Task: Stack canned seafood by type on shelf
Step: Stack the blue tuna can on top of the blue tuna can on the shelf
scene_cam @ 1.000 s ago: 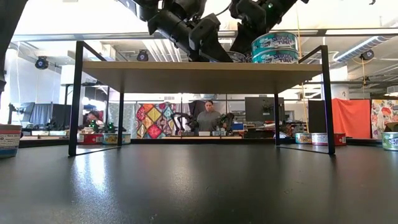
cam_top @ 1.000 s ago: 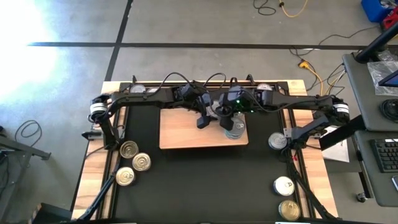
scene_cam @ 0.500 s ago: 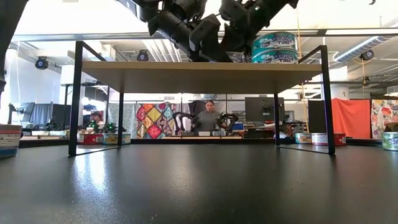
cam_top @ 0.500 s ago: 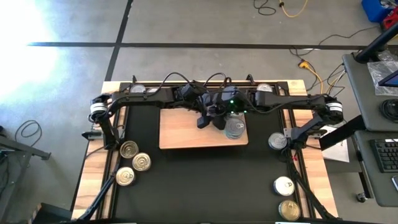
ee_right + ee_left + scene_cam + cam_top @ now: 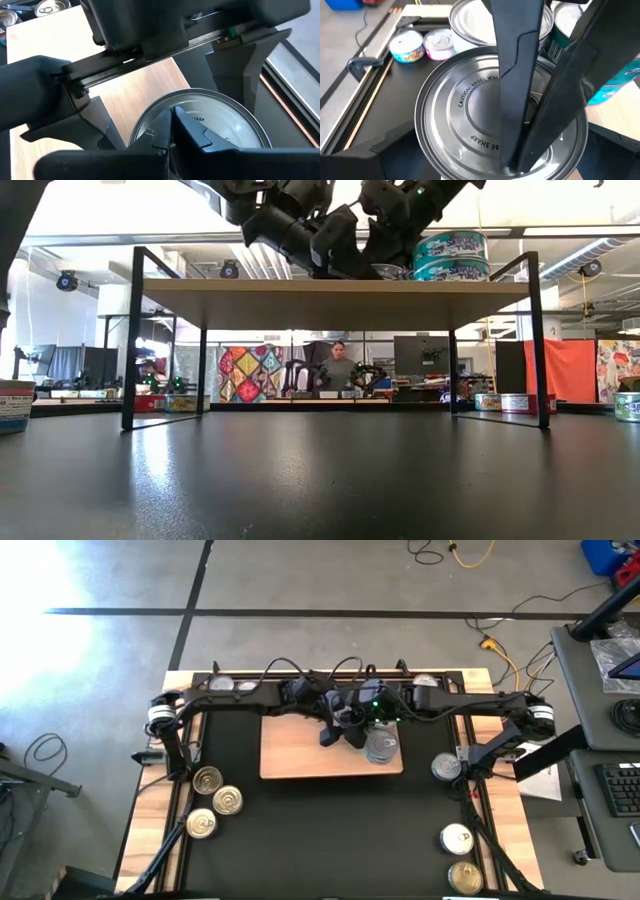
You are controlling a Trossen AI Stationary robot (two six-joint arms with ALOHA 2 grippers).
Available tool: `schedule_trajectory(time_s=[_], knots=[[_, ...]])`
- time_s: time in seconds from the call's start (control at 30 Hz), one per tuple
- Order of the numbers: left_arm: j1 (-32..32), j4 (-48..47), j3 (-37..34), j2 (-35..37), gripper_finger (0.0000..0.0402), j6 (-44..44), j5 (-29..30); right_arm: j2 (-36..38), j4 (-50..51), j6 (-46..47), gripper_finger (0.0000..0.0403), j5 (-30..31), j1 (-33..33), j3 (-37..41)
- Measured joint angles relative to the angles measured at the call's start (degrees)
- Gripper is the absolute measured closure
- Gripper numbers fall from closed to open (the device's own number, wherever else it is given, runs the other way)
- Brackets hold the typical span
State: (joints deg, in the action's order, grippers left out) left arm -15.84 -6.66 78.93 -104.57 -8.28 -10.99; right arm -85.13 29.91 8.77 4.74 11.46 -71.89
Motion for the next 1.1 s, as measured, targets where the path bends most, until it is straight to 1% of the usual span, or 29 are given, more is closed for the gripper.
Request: schedule_trajectory(time_s=[0.17, 0.4, 0.5, 0.7, 0.8, 0.9, 1.1], knots=[[-0.1, 6.1, -3.7, 0.4, 0.0001, 1.3, 0.0, -0.1, 0.9, 1.9, 0.0390, 0.0, 0.0, 0.1], [-0.1, 19.8, -11.3, 1.4, 0.0001, 3.9, 0.1, -0.1, 1.6, 3.3, 0.0390, -0.1, 0.0, 0.2], [-0.1, 23.0, -13.6, 2.5, 0.0002, 4.2, 1.1, -0.1, 1.6, 3.3, 0.0390, -0.2, 0.0, 0.3], [0.0, 22.3, -15.7, 5.0, 0.0002, 2.9, 1.4, -0.1, 1.7, 3.6, 0.0390, -0.7, 0.0, 0.6], [-0.1, 19.9, -17.0, 6.1, 0.0003, 1.3, 1.8, -0.1, 3.4, 4.5, 0.0390, -0.5, 0.0, 0.8], [-0.2, 18.7, -17.3, 6.7, 0.0003, 1.1, 2.1, -0.1, 4.9, 4.8, 0.0390, -0.3, 0.1, 1.1], [-0.2, 15.6, -17.1, 9.2, 0.0003, 0.3, 2.5, -0.1, 4.1, 5.2, 0.0390, -0.3, 0.0, 1.4]])
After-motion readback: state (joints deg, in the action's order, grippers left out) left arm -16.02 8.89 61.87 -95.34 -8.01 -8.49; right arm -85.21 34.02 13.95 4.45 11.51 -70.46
